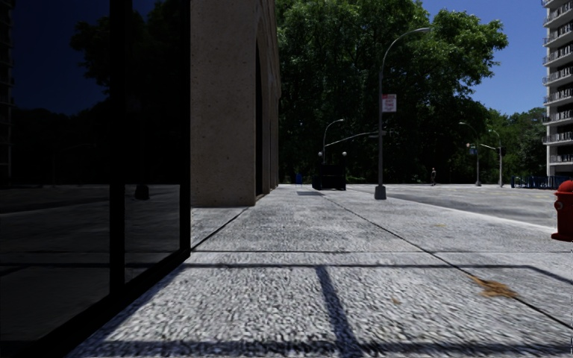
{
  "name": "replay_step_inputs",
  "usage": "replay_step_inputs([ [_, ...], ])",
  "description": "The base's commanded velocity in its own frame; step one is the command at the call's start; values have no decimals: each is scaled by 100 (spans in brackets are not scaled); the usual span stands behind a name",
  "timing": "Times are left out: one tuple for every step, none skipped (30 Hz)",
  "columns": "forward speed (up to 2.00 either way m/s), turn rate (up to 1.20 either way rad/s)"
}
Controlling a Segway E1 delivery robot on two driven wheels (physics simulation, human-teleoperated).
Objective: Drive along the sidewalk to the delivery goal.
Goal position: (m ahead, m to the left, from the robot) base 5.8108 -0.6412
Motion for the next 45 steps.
replay_step_inputs([
  [200, 0],
  [200, 0],
  [200, -4],
  [200, -12],
  [200, -16],
  [200, -16],
  [200, -15],
  [200, 0],
  [200, 0],
  [200, 0],
  [200, 0],
  [200, 0],
  [200, 0],
  [200, 0],
  [200, 0],
  [200, 0],
  [200, 0],
  [200, 0],
  [200, 0],
  [200, 0],
  [200, 0],
  [200, 0],
  [200, 0],
  [200, 0],
  [200, 0],
  [200, 0],
  [200, 0],
  [200, 0],
  [200, 0],
  [200, 0],
  [200, 0],
  [200, 0],
  [200, 0],
  [200, 0],
  [200, 0],
  [200, 0],
  [200, 0],
  [200, 0],
  [200, 0],
  [200, 0],
  [200, 0],
  [200, 0],
  [200, 0],
  [200, 0],
  [200, 0],
])
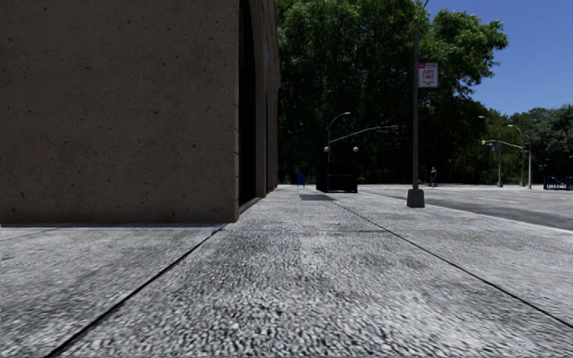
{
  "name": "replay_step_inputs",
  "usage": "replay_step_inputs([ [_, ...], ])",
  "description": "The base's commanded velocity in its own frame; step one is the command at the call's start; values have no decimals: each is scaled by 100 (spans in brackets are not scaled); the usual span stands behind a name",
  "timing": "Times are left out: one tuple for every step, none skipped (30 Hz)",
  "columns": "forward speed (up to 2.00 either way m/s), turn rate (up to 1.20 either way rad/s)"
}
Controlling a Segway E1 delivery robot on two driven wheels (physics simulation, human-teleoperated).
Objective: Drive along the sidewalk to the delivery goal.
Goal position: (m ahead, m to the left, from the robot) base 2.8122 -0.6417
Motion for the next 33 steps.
replay_step_inputs([
  [200, 0],
  [200, 0],
  [200, 0],
  [200, 0],
  [200, 0],
  [200, 0],
  [200, 0],
  [200, 0],
  [200, 0],
  [200, 0],
  [200, 0],
  [200, 0],
  [200, 0],
  [200, 0],
  [200, 0],
  [200, 0],
  [200, 0],
  [200, 0],
  [200, 0],
  [200, 0],
  [200, 0],
  [200, 0],
  [200, 0],
  [200, 0],
  [200, 0],
  [200, 0],
  [200, 0],
  [200, 0],
  [200, 0],
  [200, 0],
  [200, 0],
  [200, 0],
  [200, 0],
])
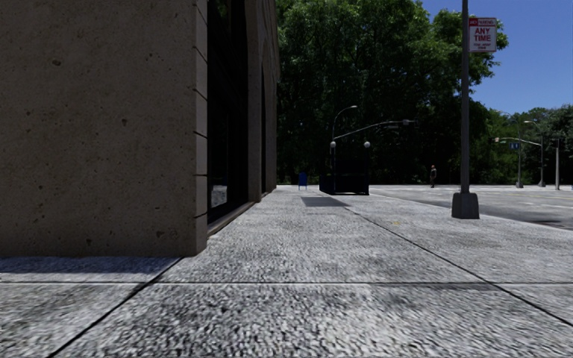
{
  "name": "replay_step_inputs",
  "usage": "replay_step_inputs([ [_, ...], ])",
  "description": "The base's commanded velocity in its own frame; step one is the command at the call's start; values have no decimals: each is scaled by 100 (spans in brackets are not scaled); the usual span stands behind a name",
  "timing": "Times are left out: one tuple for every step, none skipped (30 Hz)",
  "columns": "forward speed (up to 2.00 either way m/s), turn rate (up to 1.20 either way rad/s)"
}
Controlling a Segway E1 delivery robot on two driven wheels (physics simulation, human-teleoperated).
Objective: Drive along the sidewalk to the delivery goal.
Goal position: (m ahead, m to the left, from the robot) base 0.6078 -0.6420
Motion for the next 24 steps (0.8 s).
replay_step_inputs([
  [200, 0],
  [200, 0],
  [200, 0],
  [200, 0],
  [189, 0],
  [189, 0],
  [175, 0],
  [0, 0],
  [0, 0],
  [0, 0],
  [0, 0],
  [0, 0],
  [0, 0],
  [0, 0],
  [0, 0],
  [0, 0],
  [0, 0],
  [0, 0],
  [0, 0],
  [0, 0],
  [0, 0],
  [0, 0],
  [0, 0],
  [0, 0],
])
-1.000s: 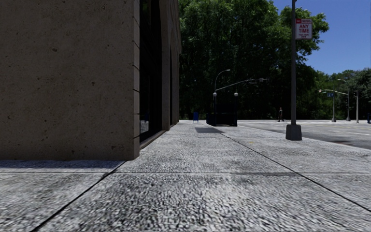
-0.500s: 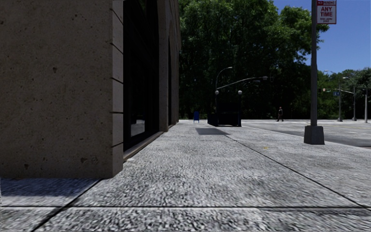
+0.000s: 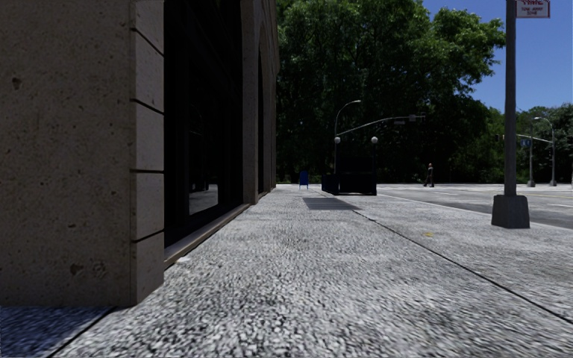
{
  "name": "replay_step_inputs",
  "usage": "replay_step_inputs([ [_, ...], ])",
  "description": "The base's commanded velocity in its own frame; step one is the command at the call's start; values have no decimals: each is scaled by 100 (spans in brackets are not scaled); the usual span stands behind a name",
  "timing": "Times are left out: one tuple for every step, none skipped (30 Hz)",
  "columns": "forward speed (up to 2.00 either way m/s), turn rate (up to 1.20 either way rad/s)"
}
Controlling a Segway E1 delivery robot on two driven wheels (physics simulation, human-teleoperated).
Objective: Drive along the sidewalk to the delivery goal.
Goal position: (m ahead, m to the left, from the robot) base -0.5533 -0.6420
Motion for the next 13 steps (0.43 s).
replay_step_inputs([
  [0, 0],
  [0, 0],
  [0, 0],
  [0, 0],
  [0, 0],
  [0, 0],
  [0, 0],
  [0, 0],
  [0, 0],
  [0, 0],
  [0, 0],
  [0, 0],
  [0, 0],
])
